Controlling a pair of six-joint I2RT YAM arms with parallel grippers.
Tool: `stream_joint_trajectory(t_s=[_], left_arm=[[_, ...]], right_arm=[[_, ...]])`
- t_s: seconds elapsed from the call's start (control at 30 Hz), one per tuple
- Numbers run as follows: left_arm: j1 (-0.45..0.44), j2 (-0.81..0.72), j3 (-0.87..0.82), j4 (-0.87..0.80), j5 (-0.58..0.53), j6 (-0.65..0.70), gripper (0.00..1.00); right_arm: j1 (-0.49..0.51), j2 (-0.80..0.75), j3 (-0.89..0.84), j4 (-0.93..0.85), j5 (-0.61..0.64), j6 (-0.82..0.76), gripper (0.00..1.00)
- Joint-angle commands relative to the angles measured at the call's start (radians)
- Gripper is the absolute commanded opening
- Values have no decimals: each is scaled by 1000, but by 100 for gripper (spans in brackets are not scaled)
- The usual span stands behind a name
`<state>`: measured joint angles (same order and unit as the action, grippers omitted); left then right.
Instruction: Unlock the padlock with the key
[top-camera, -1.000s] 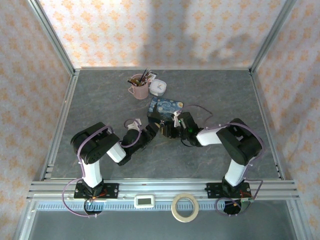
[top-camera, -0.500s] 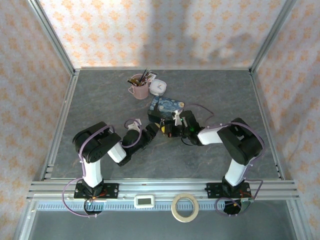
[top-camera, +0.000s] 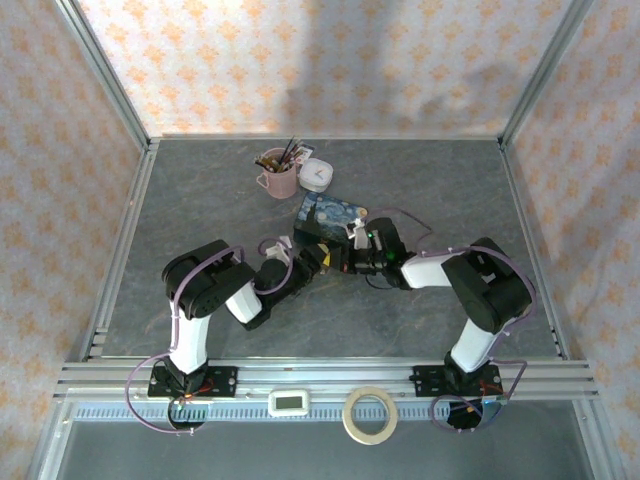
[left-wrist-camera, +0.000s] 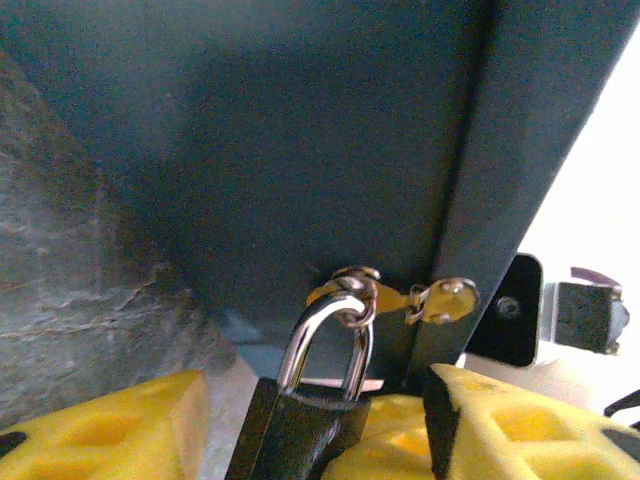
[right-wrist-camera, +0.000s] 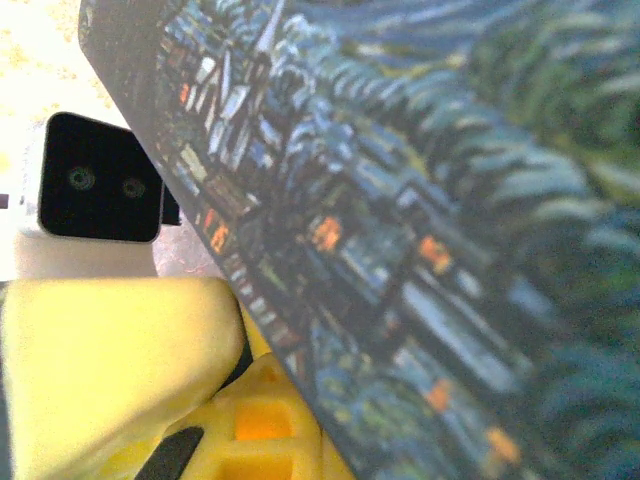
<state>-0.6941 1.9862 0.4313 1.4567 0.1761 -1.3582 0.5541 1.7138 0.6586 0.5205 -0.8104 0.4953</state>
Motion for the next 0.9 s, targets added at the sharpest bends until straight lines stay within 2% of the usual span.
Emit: stream_joint_trajectory(t_s=[0.0,0.07,0.27,0.47,0.57,0.67,0.87], left_arm=[[-14,9,20,84,4,-38,51],[-15,-4,14,73,-3,-31,46],[-15,-13,25,44,-5,-18,33],[-14,23,52,57,12,-31,21],[-15,28,61,50,18,-26,22],[-15,32,71,40,23,-23,27],[-16,64,98,31,37,-28,31]], right_arm=[[1,-16,-1,54,-61,16,0],[1,-16,2,32,-52,12,3],[0,-48,13,-66,12,-36,29],[1,-102,21,-141,69,-79,38],[1,-120,18,-156,85,-92,39],[0,-137,13,-171,109,-105,39],[1,-133,-7,-136,133,-91,17]])
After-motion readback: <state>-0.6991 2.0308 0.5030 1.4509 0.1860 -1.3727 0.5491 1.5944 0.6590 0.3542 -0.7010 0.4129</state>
